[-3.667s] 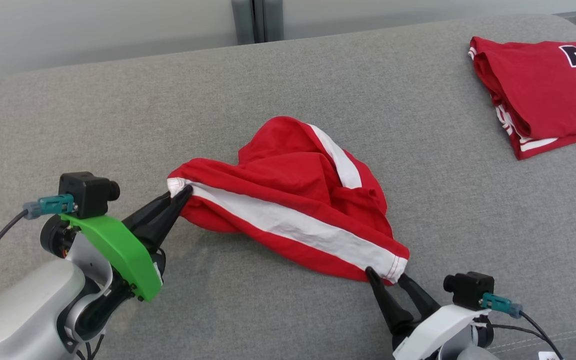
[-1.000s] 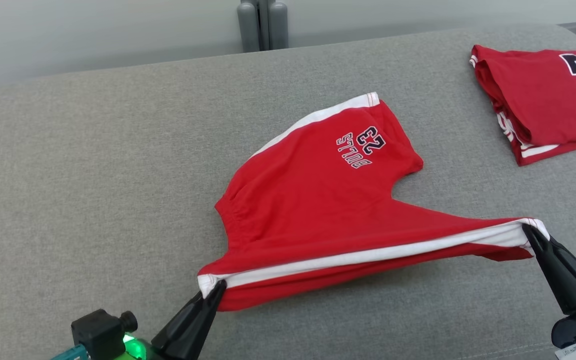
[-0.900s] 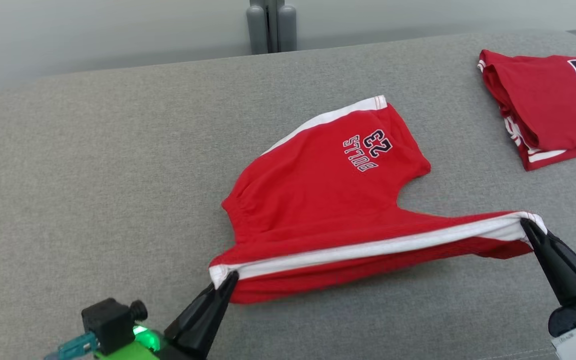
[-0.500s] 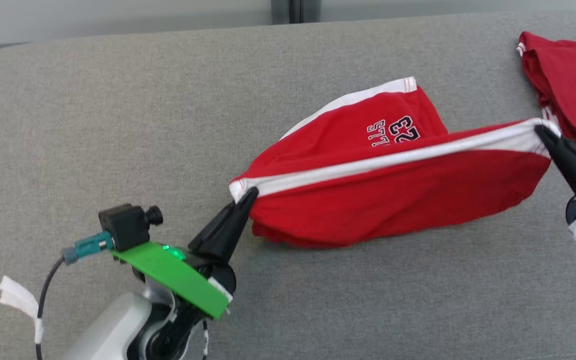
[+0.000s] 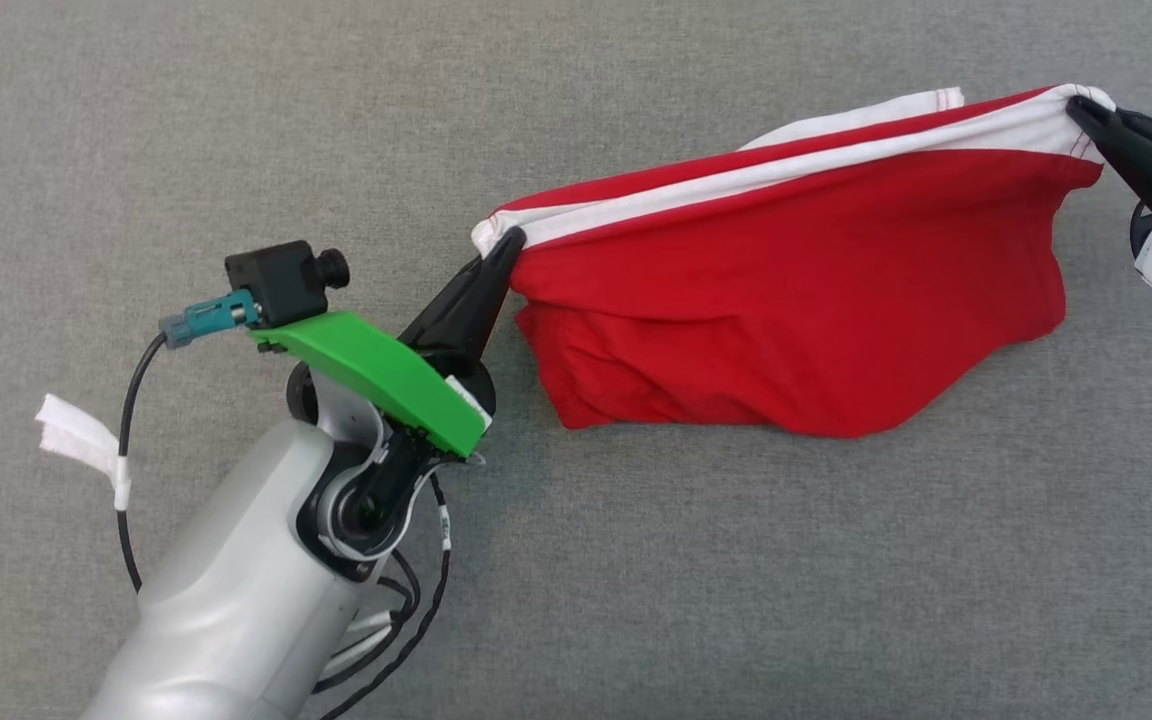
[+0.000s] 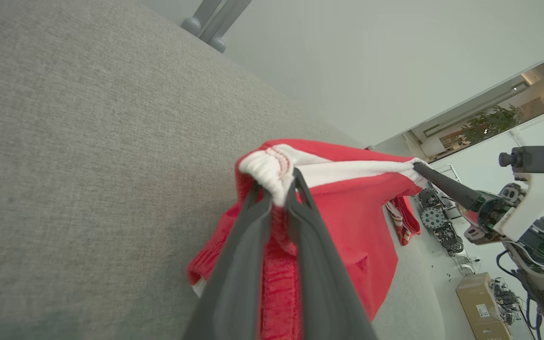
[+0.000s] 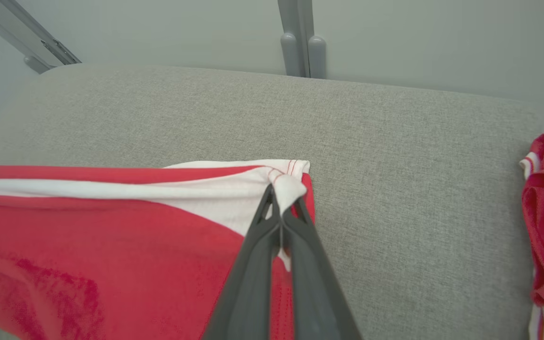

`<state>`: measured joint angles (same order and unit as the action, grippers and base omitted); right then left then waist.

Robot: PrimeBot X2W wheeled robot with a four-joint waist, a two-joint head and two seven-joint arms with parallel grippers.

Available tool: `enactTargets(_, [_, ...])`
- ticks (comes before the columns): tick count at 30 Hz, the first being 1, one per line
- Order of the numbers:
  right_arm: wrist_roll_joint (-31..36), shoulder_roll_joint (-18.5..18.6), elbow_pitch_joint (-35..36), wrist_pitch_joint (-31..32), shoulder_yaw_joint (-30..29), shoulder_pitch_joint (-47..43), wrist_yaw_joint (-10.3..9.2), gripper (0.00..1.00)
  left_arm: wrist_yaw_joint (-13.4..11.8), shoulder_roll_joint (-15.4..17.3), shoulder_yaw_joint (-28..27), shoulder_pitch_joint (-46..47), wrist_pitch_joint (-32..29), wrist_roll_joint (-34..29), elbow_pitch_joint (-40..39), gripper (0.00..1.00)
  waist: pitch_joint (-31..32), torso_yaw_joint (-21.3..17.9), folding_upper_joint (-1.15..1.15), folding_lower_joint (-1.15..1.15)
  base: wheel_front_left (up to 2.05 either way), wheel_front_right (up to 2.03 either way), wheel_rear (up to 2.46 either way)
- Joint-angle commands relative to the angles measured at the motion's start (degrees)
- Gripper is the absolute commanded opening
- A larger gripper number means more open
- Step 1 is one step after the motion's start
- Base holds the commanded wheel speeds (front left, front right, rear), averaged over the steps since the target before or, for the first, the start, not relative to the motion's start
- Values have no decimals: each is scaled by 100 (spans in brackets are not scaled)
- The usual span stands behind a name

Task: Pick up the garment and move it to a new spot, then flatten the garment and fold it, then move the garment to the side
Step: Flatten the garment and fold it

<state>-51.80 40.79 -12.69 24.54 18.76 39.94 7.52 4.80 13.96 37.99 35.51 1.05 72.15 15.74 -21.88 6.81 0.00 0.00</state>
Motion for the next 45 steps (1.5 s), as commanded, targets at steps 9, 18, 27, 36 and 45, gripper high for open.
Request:
enactTargets(9, [78,-35,-1019,-377,575,832,-8,100,189,-254,200,630,-55,-142,725,7,-439,269,0,0,0,0,0])
enactTargets(18, [-340,-110,-1188,-1526,952,849,-4,100,263,-44,347,605,633,-657,835,100,-225,92,0,0,0,0,0])
enactTargets(27, [-785,-60,-963,-2619,1101,-480,-4,100,-872,425,70,-568,1416,-2386,3,100,455,-50,0,0,0,0,0])
enactTargets(36, [-800,-278,-1523,-2791,659,-1342,-4,100,-1556,-110,-741,-2227,1413,-4191,-1336,100,747,282,0,0,0,0,0])
enactTargets(45, [90,-682,-2762,-2542,465,-725,-4,100,-1536,-675,-985,-2906,1414,-5547,-1525,100,628,866,0,0,0,0,0])
